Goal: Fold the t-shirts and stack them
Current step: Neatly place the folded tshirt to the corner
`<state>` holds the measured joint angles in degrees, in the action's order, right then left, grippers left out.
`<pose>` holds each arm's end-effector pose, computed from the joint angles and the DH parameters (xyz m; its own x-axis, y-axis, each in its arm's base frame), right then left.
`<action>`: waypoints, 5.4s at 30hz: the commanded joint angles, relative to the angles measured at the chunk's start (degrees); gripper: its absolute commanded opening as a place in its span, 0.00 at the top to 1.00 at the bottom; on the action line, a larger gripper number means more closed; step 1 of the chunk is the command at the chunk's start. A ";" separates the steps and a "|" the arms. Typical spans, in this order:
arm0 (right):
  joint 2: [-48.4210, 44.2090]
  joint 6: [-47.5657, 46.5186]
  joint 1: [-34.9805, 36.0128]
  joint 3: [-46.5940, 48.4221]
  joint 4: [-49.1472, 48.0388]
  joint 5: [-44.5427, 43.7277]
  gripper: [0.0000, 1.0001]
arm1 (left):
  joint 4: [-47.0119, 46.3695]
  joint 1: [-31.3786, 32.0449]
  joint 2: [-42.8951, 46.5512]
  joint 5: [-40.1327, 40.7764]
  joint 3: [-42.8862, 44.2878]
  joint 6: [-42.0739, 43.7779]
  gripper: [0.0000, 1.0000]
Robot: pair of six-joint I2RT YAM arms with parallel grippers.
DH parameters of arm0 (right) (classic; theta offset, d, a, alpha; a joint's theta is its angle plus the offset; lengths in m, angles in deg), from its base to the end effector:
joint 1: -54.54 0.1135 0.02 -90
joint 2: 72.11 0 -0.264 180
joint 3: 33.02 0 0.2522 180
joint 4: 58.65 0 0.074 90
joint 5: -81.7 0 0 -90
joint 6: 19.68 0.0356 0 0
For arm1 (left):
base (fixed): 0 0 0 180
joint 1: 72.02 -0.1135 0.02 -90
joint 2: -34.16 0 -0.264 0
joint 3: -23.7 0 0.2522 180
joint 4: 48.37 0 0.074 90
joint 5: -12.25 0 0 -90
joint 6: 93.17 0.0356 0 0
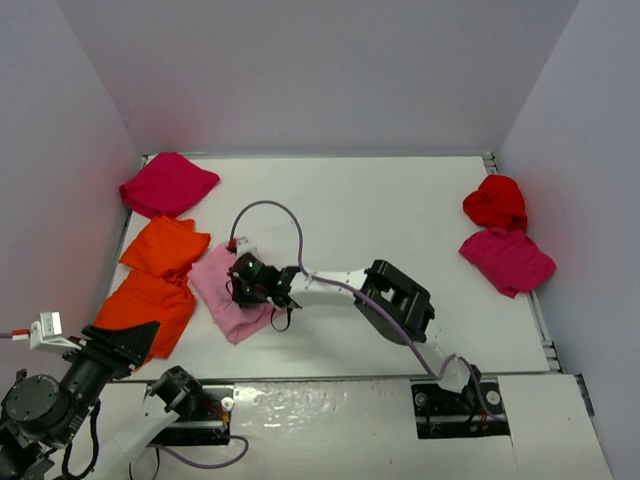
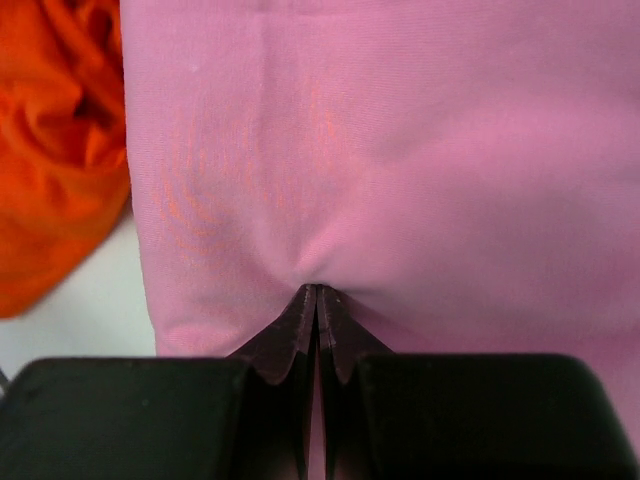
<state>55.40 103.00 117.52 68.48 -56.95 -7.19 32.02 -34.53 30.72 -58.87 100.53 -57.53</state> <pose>0.2285 0.4497 0.1614 -0.6629 -0.1117 -0.7403 -0.6422 0.5931 0.4856 -0.0442 0.0484 0.3579 -0.3173 -0.7258 -0.6104 0.1085 0.6116 -0.7837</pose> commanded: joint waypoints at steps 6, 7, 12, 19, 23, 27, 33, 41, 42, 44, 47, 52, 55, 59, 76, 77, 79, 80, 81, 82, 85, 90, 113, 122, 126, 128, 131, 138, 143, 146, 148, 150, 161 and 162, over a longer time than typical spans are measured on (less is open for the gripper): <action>11.14 -4.72 -7.66 10.00 9.03 3.38 1.00 | 1.75 -0.87 -2.13 -0.54 2.67 0.66 0.50; 11.33 -4.89 -7.70 10.75 9.33 3.26 1.00 | 1.43 -0.87 -2.54 -0.79 2.35 0.92 0.50; 9.85 -5.49 -8.17 10.97 10.11 1.64 1.00 | -0.43 -0.93 -3.70 -2.50 0.57 1.81 0.50; 9.07 -3.17 -11.64 8.50 11.20 2.25 1.00 | -1.83 -0.92 -3.44 -4.04 -1.86 1.33 0.50; 10.67 -2.89 -14.99 8.15 11.27 1.43 1.00 | -1.57 -0.92 -3.35 -4.55 -2.01 0.87 0.50; 12.90 -4.35 -18.16 12.23 11.35 1.58 1.00 | -0.76 -0.93 -3.33 -4.20 -1.57 0.84 0.50; 16.73 -3.68 -22.45 19.28 11.62 4.20 1.00 | -0.43 -1.01 -3.40 -3.88 -1.23 0.90 0.50; 20.14 -7.02 -23.08 28.82 11.80 5.40 1.00 | -0.36 -1.01 -3.59 -2.97 -0.93 1.52 0.50; 19.75 -7.46 -23.08 29.24 11.80 5.66 1.00 | -0.32 -1.10 -3.64 -2.92 -0.98 1.68 0.50; 18.25 -8.29 -23.03 29.28 11.80 5.88 1.00 | -0.39 -1.16 -3.79 -2.90 -1.10 1.86 0.50; 13.35 -10.32 -21.91 26.61 13.72 4.36 1.00 | -1.35 -1.11 -4.25 -4.09 -2.19 2.98 0.51; 4.26 -12.81 -19.98 20.50 13.73 0.88 1.00 | -4.06 -1.17 -5.66 -7.69 -5.07 3.90 0.57; 0.19 -13.67 -19.34 17.42 13.73 -0.76 0.95 | -6.00 -1.36 -5.97 -9.18 -6.78 3.91 0.57; -3.96 -14.66 -18.11 15.08 13.78 -2.72 0.84 | -8.15 -1.50 -6.05 -10.57 -8.28 3.70 0.57; 2.15 -14.30 -15.92 18.49 13.38 -1.24 0.88 | -5.28 -1.98 -5.13 -10.02 -7.09 3.11 0.58; 3.00 -14.25 -16.22 18.85 13.38 -0.20 0.89 | -5.08 -1.98 -5.03 -9.87 -6.89 3.06 0.58; 3.98 -14.17 -16.70 19.16 13.38 -0.23 0.89 | -4.79 -2.04 -4.75 -9.51 -6.69 3.22 0.58; 4.71 -14.22 -16.94 19.21 13.38 -0.43 0.90 | -4.70 -1.99 -4.60 -9.41 -6.59 3.22 0.58; 5.02 -14.23 -17.10 18.96 13.38 -0.35 0.90 | -4.62 -2.02 -4.52 -9.34 -6.60 3.22 0.58; 5.20 -14.19 -17.26 18.65 13.38 -0.14 0.90 | -4.56 -2.07 -4.45 -9.29 -6.65 3.22 0.58; 5.64 -13.88 -17.63 17.56 13.38 0.22 0.94 | -4.23 -2.07 -4.45 -9.38 -6.75 3.29 0.58; 5.32 -13.43 -17.63 14.04 13.38 0.03 0.97 | -4.24 -2.16 -4.25 -9.38 -7.30 3.19 0.58; 1.41 -11.72 -17.21 20.70 10.28 -0.08 0.96 | -4.67 -2.86 -2.41 -10.35 -10.18 2.40 0.58; 9.28 -7.38 -17.19 25.59 6.67 11.10 1.00 | -2.78 -2.86 -1.41 -8.89 -9.76 3.54 0.58; 12.47 -5.64 -17.41 27.70 5.69 14.01 1.00 | -2.14 -2.95 -0.98 -8.83 -9.59 3.83 0.58; 13.25 -4.83 -17.56 28.05 5.56 14.87 1.00 | -1.87 -2.93 -0.75 -8.75 -9.46 3.83 0.58; 13.85 -3.97 -17.76 27.16 5.66 15.32 1.00 | -1.13 -2.96 -0.23 -8.30 -9.46 3.83 0.58; 14.33 -1.77 -18.58 22.28 6.31 14.11 1.00 | -0.99 -2.95 0.01 -8.15 -9.82 4.01 0.58; 12.83 -3.02 -18.26 22.97 5.40 14.01 1.00 | -0.77 -3.02 -0.14 -7.75 -9.75 3.76 0.58; 11.55 -3.67 -18.61 26.62 6.06 15.43 1.00 | 1.65 -3.55 -1.86 -7.71 -8.92 5.09 0.58; 10.46 -4.67 -18.74 29.54 7.05 16.00 1.00 | 2.10 -4.23 -2.01 -7.76 -8.90 5.89 0.58; 8.09 -5.81 -18.86 31.67 7.40 15.88 1.00 | 2.06 -4.59 -1.51 -7.71 -9.39 6.36 0.58; -7.32 -13.22 -19.13 21.69 14.13 5.11 1.00 | 1.15 -5.06 -0.88 -8.59 -8.90 5.60 0.58; -8.58 -13.80 -19.20 19.38 14.70 3.16 1.00 | 1.27 -5.06 -1.01 -8.59 -8.58 5.73 0.58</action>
<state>56.55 94.32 98.90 92.57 -45.62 3.58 35.45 -39.11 31.57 -67.24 89.51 -52.84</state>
